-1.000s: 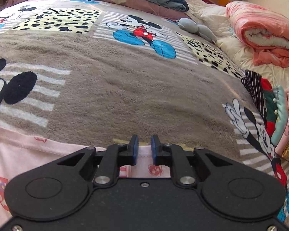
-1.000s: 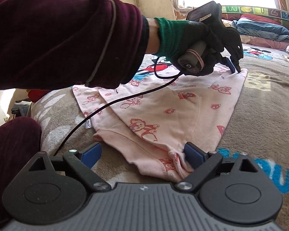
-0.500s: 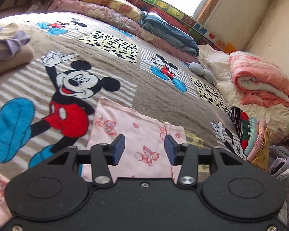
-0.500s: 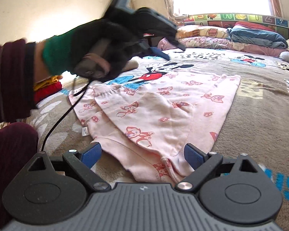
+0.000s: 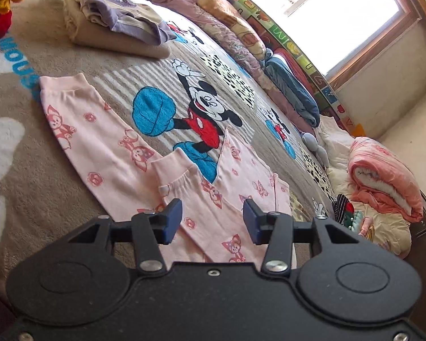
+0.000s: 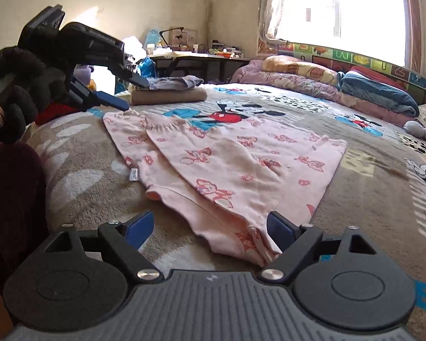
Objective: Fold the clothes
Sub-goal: 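Move the open left gripper to the sleeve cuff of the pink garment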
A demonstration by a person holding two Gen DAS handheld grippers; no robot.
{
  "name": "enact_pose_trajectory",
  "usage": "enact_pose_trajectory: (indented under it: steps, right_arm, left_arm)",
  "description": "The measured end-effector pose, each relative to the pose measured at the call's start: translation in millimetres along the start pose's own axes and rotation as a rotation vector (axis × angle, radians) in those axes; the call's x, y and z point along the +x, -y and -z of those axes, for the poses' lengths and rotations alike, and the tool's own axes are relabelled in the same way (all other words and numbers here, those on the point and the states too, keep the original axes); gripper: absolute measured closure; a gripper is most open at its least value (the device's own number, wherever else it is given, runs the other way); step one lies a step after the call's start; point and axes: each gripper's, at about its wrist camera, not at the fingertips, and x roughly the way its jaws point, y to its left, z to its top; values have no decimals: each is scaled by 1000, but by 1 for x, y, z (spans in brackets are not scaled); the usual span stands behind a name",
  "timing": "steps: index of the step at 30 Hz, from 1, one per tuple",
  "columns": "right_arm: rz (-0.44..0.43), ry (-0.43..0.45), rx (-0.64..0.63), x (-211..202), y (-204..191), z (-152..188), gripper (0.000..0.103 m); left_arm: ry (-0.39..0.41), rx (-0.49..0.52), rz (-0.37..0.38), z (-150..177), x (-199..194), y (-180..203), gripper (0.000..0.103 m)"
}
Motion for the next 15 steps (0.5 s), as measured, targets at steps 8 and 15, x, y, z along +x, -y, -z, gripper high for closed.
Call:
enact_pose_trajectory:
  steps: [8,15]
  right_arm:
    - [3,-42,-33,1,-7,2,13]
    - [8,-18,9,-5,3,1,13]
  left_arm:
    - [3,-49,-18,8,5,-21,58]
    - [23,-139,-38,0,25,-39,59]
